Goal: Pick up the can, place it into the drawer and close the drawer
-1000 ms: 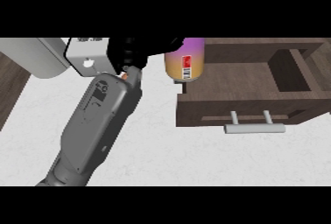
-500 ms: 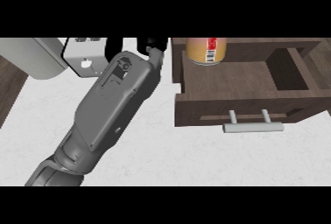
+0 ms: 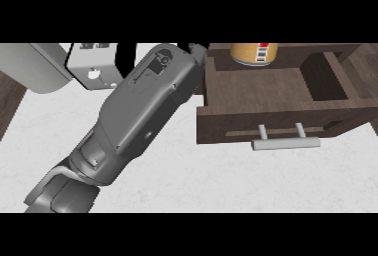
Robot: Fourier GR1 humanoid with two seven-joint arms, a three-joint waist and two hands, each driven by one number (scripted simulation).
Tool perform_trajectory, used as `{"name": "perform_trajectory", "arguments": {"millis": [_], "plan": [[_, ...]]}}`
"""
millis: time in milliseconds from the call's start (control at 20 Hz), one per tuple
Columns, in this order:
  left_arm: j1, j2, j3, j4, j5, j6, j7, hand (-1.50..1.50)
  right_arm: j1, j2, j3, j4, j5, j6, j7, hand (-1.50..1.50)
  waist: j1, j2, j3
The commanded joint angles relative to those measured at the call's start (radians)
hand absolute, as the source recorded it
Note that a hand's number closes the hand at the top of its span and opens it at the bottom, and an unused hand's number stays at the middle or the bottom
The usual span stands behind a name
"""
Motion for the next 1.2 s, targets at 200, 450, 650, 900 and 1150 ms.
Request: {"name": "perform_trajectory", "arguments": {"millis": [200,450,650,900,1150], "plan": [[-0.075,0.000,-0.128,0.144,0.149,0.049,-0.060,1.50,-0.014,0.012,0.026,-0.015,0.018,0.018,0.005,-1.50,-0.025,0.005,0.001],[-0.056,0.000,-0.200,0.167,0.232,0.081,-0.130,1.50,-0.027,0.003,0.021,-0.030,-0.018,0.002,0.030,-1.50,-0.047,0.010,0.001],[-0.089,0.000,-0.231,0.194,0.285,0.080,-0.118,1.50,-0.081,-0.049,0.013,-0.023,-0.024,-0.046,0.084,-1.50,-0.036,0.012,0.000],[-0.123,0.000,-0.320,0.205,0.324,0.138,-0.062,-1.50,-0.069,-0.014,0.022,0.010,0.024,-0.008,0.041,-1.50,-0.035,0.008,0.001],[-0.086,0.000,-0.330,0.275,0.351,0.129,-0.150,-1.50,-0.069,-0.021,0.027,-0.035,-0.006,-0.018,0.069,-1.50,-0.048,0.015,0.001]]}}
